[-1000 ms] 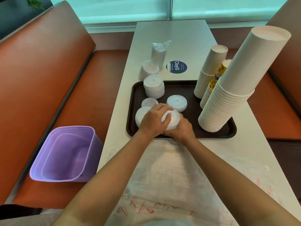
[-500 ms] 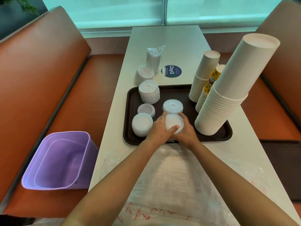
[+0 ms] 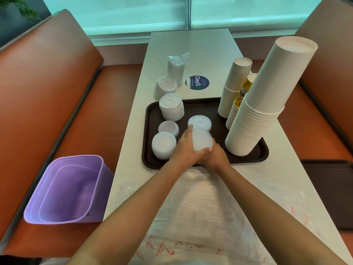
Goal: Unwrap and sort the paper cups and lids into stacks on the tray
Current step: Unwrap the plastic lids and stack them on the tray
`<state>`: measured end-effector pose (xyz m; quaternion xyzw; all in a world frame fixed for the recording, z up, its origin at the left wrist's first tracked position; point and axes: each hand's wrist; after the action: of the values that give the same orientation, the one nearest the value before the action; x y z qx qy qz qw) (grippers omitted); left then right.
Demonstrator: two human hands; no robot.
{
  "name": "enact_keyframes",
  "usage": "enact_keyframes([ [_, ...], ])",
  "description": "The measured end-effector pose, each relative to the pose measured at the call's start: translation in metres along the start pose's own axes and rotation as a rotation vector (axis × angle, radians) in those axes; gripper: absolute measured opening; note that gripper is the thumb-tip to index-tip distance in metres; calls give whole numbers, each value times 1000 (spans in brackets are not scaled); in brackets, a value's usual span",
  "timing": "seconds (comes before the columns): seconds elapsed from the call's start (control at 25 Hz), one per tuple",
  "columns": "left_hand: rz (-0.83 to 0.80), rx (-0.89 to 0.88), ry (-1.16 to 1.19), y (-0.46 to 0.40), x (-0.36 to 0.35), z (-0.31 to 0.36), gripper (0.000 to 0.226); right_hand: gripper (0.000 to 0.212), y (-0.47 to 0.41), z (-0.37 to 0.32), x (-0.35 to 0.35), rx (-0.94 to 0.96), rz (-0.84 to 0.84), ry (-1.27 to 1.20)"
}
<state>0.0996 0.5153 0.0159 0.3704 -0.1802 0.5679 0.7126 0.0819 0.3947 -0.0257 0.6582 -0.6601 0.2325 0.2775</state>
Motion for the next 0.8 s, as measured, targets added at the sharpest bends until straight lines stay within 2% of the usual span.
enact_keyframes([
  [0.2,20,41,-107,-9,8,12,76,104,5,-2,0,0,15,-28],
  [0.4,84,-49,-190,-2,10,19,71,92,6,-3,0,19,33,-36],
  [0.6,-13,-5,-73,5,14,20,59,96,5,-3,0,-6,10,-16],
  [0.8,-115,74,169,7,26,16,61,96,6,-4,1,14,26,-7],
])
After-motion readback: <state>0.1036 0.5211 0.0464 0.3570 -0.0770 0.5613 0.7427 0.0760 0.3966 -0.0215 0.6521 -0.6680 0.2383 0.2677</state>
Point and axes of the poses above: each hand's wrist, its own y-axis away from the middle knuckle, its own x-axis out of the back of the hand, z = x × y, and after that the axes turned 13 degrees about x, right-handed
